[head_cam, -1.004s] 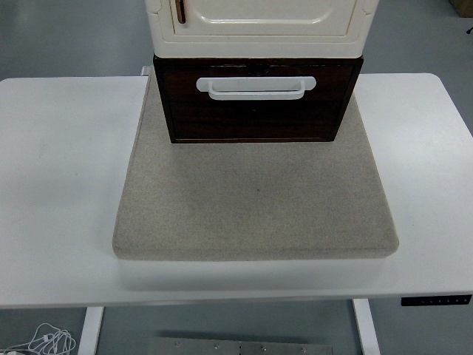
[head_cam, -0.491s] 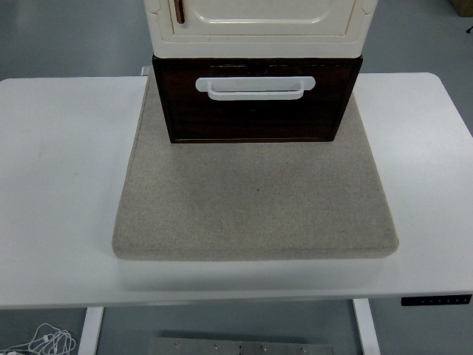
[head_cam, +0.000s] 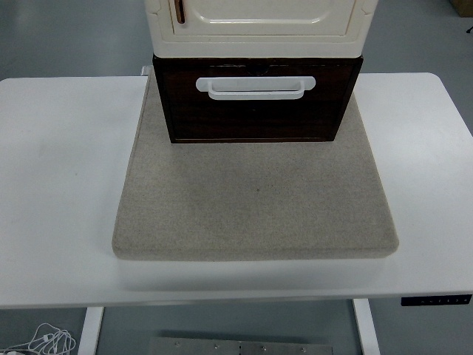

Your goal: Open the drawer under the combination cabinet

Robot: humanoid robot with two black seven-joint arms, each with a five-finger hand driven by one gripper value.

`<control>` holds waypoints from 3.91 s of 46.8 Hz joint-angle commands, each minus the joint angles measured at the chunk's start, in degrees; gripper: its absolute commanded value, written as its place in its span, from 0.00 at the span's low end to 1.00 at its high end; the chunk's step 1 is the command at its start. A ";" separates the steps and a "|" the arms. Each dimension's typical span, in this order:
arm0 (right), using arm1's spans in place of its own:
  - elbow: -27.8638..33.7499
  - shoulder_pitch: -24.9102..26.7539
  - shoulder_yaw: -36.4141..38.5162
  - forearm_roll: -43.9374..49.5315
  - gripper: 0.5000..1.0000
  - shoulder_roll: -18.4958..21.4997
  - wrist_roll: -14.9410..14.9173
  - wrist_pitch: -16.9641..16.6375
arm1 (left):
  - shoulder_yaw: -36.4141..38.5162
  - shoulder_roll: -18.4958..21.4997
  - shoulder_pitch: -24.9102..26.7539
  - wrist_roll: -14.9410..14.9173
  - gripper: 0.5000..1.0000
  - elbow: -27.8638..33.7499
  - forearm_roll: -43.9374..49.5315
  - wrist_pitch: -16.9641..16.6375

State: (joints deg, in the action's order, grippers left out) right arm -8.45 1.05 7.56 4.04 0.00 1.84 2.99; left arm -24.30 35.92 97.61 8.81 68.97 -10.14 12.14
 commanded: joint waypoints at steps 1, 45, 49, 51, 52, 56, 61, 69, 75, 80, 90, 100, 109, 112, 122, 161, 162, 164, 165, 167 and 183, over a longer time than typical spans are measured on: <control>0.01 0.01 0.00 0.00 0.85 0.00 0.00 0.00 | 6.70 0.20 2.14 -0.02 1.00 2.66 -0.06 -0.01; 0.01 0.01 0.00 0.00 0.85 0.00 0.00 0.00 | 38.10 -6.74 10.41 -17.68 1.00 16.73 -14.12 -0.01; 0.01 0.01 0.00 0.00 0.85 0.00 0.00 0.00 | 38.10 -8.06 9.44 -20.58 1.00 15.50 -13.59 -0.89; -0.08 0.01 0.00 0.00 0.85 0.00 0.00 0.00 | 38.10 -8.67 9.09 -21.81 1.00 14.71 -13.59 -1.85; 0.01 0.01 0.00 0.00 0.85 0.00 0.00 0.00 | 38.10 -8.76 9.09 -22.34 1.00 14.36 -13.59 -2.38; 0.01 0.01 0.00 0.00 0.85 0.00 0.00 0.00 | 38.10 -8.94 9.09 -24.80 1.00 13.04 -13.59 -3.09; 0.01 0.01 0.00 0.00 0.85 0.00 0.00 0.00 | 38.10 -8.94 9.18 -26.12 1.00 12.33 -13.59 -3.18; 0.01 0.01 0.00 0.00 0.85 0.00 0.00 0.00 | 38.19 -8.67 9.44 -28.93 1.00 11.63 -13.59 -2.74; 0.01 0.01 0.00 0.00 0.85 0.00 0.00 0.00 | 38.19 -8.67 9.44 -30.43 1.00 11.37 -13.51 -2.47; 0.01 0.01 0.00 0.00 0.85 0.00 0.00 0.00 | 38.19 -8.76 9.09 -31.39 1.00 10.14 -12.89 -2.30; -0.08 0.01 0.00 0.00 0.85 0.00 0.00 0.00 | 38.19 -9.64 8.30 -32.10 1.00 6.45 -11.40 0.95; 0.01 0.01 0.00 0.00 0.85 0.00 0.00 0.00 | 38.19 -10.52 6.36 -32.10 1.00 4.86 -11.40 1.66; 0.01 0.01 0.00 0.00 0.85 0.00 0.00 0.00 | 38.19 -12.45 5.40 -32.19 1.00 2.40 -11.40 1.57; 0.01 0.01 0.00 0.00 0.85 0.00 0.00 0.00 | 38.19 -12.98 5.22 -32.45 1.00 1.70 -11.48 1.57; 0.01 0.01 0.00 0.00 0.85 0.00 0.00 0.00 | 38.10 -14.03 4.78 -32.98 1.00 -0.06 -11.48 1.92; 0.01 0.01 0.00 0.00 0.85 0.00 0.00 0.00 | 37.66 -16.41 3.90 -32.98 1.00 -0.32 -11.57 2.27; -0.08 0.01 0.00 0.00 0.85 0.00 0.00 0.00 | 37.66 -16.32 3.90 -32.98 1.00 -0.24 -11.57 2.27; 0.01 0.01 0.00 0.00 0.85 0.00 0.00 0.00 | 37.66 -16.32 3.81 -32.98 1.00 -0.24 -11.57 2.53; 0.01 0.01 0.00 0.00 0.85 0.00 0.00 0.00 | 37.66 -16.32 3.81 -32.98 1.00 -0.24 -11.57 2.80; 0.01 0.01 0.00 0.00 0.85 0.00 0.00 0.00 | 37.66 -16.32 3.90 -32.98 1.00 -0.24 -11.57 3.50; 0.01 0.01 0.00 0.00 0.85 0.00 0.00 0.00 | 36.08 -15.97 4.69 -32.98 1.00 -0.50 -11.48 8.95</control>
State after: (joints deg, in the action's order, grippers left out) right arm -8.44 1.05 7.56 4.04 0.00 1.85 2.99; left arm 12.68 19.77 102.28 -24.16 68.55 -21.62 20.09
